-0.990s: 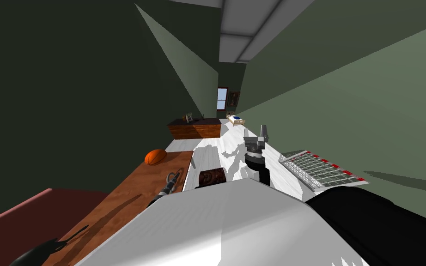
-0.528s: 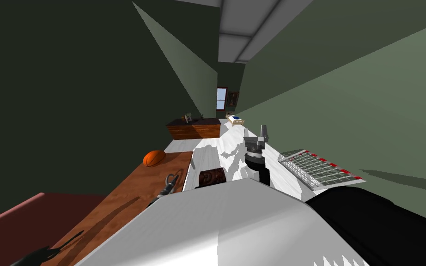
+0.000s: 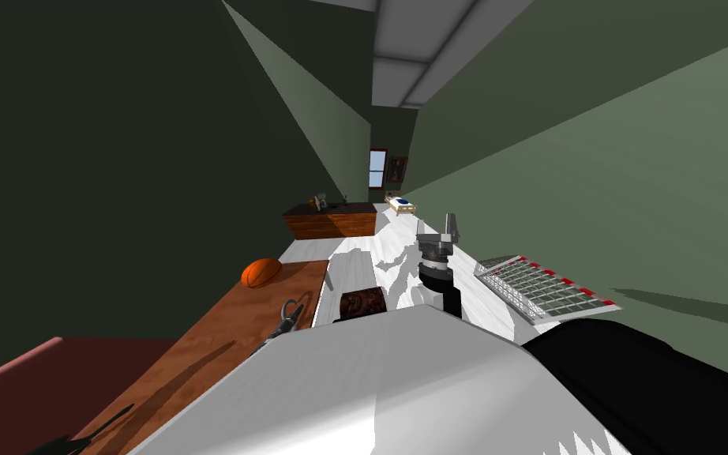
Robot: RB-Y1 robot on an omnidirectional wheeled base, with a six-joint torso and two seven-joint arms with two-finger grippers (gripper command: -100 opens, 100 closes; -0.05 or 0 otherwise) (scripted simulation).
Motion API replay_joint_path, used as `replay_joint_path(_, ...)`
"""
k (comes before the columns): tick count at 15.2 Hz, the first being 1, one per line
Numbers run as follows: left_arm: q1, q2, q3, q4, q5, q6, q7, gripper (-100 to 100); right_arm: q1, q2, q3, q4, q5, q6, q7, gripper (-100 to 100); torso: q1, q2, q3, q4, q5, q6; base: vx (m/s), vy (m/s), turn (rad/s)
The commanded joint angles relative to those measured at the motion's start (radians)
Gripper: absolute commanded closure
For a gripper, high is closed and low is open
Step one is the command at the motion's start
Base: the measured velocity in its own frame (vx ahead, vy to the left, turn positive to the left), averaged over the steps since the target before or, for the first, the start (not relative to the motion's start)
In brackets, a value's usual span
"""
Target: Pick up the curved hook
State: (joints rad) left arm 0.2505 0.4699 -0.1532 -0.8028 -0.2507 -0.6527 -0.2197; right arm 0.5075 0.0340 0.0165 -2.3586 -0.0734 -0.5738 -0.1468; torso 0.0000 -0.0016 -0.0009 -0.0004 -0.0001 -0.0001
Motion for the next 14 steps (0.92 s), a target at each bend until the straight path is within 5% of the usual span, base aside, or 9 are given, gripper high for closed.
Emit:
replay_joint_path(1,-0.009,0.006,-0.005,0.038,-0.010,-0.004,-0.006,-100,0.000,0.000,0.000,0.000,0.000,0.000,0.000,0,0.000,0.000,0.000,0.000,0.000,0.000,0.028,0.014,-0.051)
replay_joint_path(3,-0.009,0.006,-0.005,0.038,-0.010,-0.004,-0.006,-100,0.000,0.000,0.000,0.000,0.000,0.000,0.000,0,0.000,0.000,0.000,0.000,0.000,0.000,0.019,0.003,-0.019)
replay_joint_path(4,-0.019,0.016,-0.010,0.085,-0.023,-0.011,-0.014,-100,0.000,0.000,0.000,0.000,0.000,0.000,0.000,0,0.000,0.000,0.000,0.000,0.000,0.000,0.020,0.009,-0.034)
replay_joint_path(8,-0.019,0.016,-0.010,0.089,-0.023,-0.011,-0.014,-100,0.000,0.000,0.000,0.000,0.000,0.000,0.000,0,0.000,0.000,0.000,0.000,0.000,0.000,0.020,0.006,-0.024)
replay_joint_path(9,-0.028,0.024,-0.016,0.135,-0.036,-0.019,-0.022,-100,0.000,0.000,0.000,0.000,0.000,0.000,0.000,0,0.000,0.000,0.000,0.000,0.000,0.000,0.024,0.004,-0.025)
replay_joint_path(12,-0.028,0.024,-0.016,0.138,-0.036,-0.019,-0.022,-100,0.000,0.000,0.000,0.000,0.000,0.000,0.000,0,0.000,0.000,0.000,0.000,0.000,0.000,0.021,0.008,-0.028)
replay_joint_path(14,-0.038,0.033,-0.021,0.184,-0.048,-0.025,-0.030,-100,0.000,0.000,0.000,0.000,0.000,0.000,0.000,0,0.000,0.000,0.000,0.000,0.000,0.000,0.024,0.011,-0.037)
